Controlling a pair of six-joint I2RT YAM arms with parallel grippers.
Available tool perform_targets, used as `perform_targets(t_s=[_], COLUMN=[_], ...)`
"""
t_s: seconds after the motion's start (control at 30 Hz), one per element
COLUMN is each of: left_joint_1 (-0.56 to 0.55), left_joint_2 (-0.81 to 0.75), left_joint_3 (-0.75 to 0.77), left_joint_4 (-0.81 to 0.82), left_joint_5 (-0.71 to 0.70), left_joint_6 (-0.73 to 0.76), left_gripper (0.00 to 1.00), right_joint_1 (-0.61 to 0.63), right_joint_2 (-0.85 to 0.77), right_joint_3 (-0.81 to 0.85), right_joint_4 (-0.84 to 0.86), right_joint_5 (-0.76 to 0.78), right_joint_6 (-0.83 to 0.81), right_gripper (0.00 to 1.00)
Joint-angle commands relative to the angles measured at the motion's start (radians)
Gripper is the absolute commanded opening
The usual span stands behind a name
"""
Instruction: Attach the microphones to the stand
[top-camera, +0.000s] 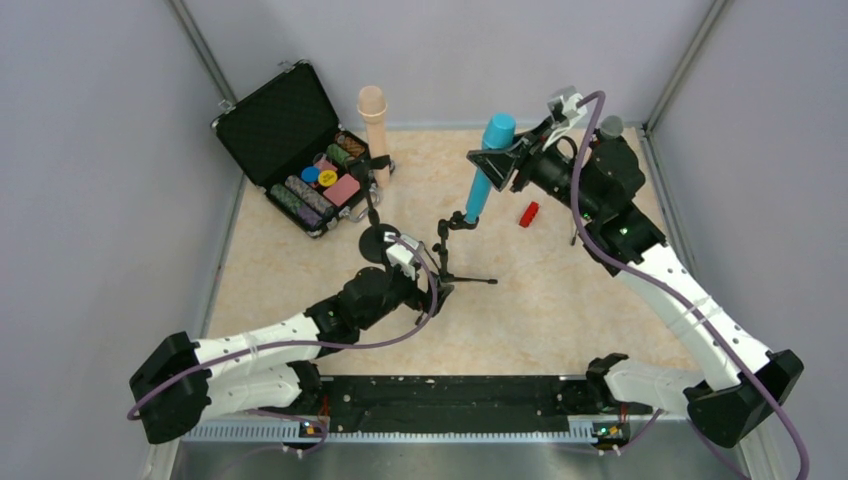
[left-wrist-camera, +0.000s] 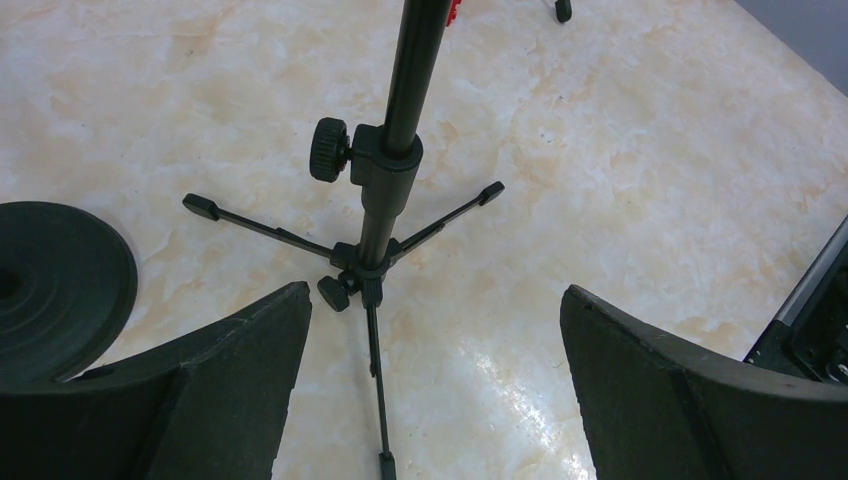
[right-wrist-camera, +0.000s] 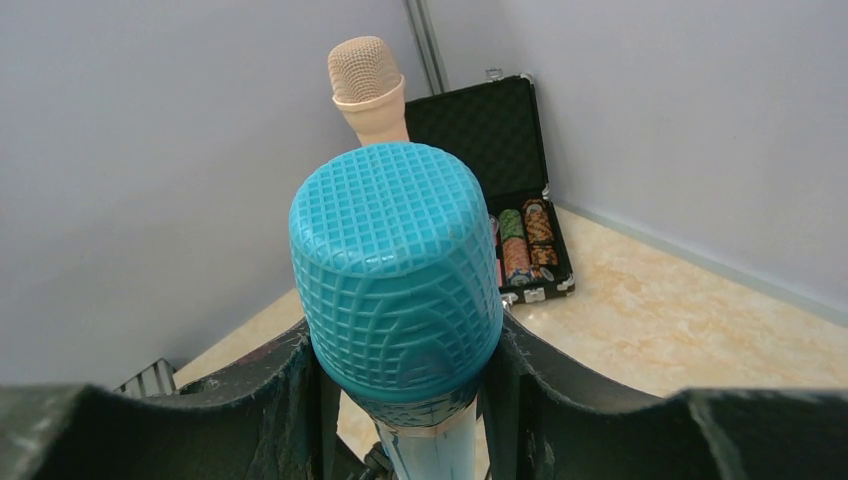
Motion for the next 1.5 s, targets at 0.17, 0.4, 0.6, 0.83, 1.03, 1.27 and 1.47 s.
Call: perform_targets(t_s=[0.17, 0.4, 0.6, 0.83, 1.03, 1.27, 1.47], left_joint_1=[0.002, 0.002, 0.003, 0.002, 0.002, 0.002, 0.002], left_joint_2=[-0.013, -0.035, -0.049, -0.067, -0.073, -0.077, -0.085], left_joint_3=[0.014, 0.009, 0.0, -0.001, -0.005, -0.008, -0.015], left_joint_4=[0.029, 0.029, 0.03, 0.026, 0.043, 0.044, 0.051], left_joint_5=[-0.003, -0.011, -0.011, -0.02, -0.022, -0.021, -0.026], left_joint_6=[0.005, 0.005, 0.003, -0.001, -0.003, -0.003, -0.003], left_gripper=[0.99, 0.99, 0.99, 0.99, 0.99, 0.99, 0.99], right_joint_1=[-0.009, -0.009, -0.008, -0.009, -0.009, -0.007, -0.002], right_joint_2=[0.025, 0.042, 0.033, 0.047, 0.06, 0.06, 0.079], right_joint_3=[-0.014, -0.059, -0.119, -0.146, -0.169, -0.232, -0.261], right_joint_4=[0.048, 0.078, 0.128, 0.156, 0.165, 0.216, 0.234], right_joint_5=[0.009, -0.011, -0.026, -0.086, -0.133, -0.15, -0.166], right_joint_6=[-0.017, 0.0, 0.02, 0.042, 0.02, 0.007, -0.002], right_gripper=[0.0, 0.0, 0.0, 0.0, 0.0, 0.0, 0.0])
